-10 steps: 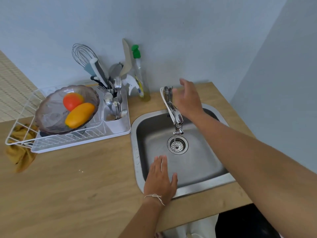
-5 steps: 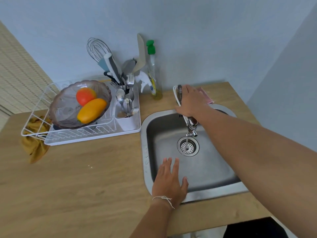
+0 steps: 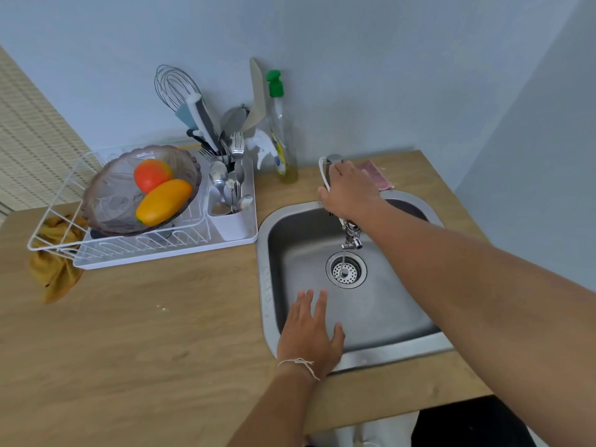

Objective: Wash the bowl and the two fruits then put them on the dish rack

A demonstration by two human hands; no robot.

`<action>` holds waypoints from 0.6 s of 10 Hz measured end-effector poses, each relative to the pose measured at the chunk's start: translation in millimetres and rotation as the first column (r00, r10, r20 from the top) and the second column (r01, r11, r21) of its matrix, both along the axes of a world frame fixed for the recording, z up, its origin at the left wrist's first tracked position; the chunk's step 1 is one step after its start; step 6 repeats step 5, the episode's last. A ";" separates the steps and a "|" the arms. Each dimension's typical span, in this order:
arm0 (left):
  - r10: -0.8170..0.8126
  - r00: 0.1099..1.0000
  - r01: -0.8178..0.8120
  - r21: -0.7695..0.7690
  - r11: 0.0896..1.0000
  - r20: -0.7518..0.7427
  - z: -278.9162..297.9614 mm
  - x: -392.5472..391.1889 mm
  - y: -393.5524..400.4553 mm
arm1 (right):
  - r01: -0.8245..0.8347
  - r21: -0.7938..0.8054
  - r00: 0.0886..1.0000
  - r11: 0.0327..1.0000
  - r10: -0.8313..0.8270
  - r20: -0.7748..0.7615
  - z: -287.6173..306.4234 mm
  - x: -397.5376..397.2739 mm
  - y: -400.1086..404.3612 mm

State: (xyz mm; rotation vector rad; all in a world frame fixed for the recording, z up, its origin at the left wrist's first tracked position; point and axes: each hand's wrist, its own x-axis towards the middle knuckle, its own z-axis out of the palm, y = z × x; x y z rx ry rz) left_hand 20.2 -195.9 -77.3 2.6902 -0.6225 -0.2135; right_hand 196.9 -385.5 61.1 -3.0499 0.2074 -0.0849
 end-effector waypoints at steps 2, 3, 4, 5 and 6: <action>0.019 1.000 -0.020 -0.013 1.000 -0.016 1.1 1.3 -0.3 | -0.017 0.076 1.000 0.997 0.015 0.026 -8.5 -30.2 9.7; 0.035 0.999 -0.036 -0.014 0.999 -0.028 3.3 -0.4 -0.2 | -0.062 0.111 0.997 0.992 0.058 0.046 -13.2 -53.1 15.3; 0.046 0.999 -0.046 -0.028 0.999 -0.022 3.9 -2.5 -0.2 | -0.075 0.275 0.992 0.959 0.043 0.121 -16.9 -91.1 9.1; 0.054 0.998 -0.055 -0.011 0.998 -0.013 6.2 0.9 -2.0 | -0.144 0.327 0.966 0.934 0.061 0.249 -26.7 -148.2 1.5; 0.054 0.998 -0.055 -0.011 0.998 -0.013 6.2 0.9 -2.0 | -0.144 0.327 0.966 0.934 0.061 0.249 -26.7 -148.2 1.5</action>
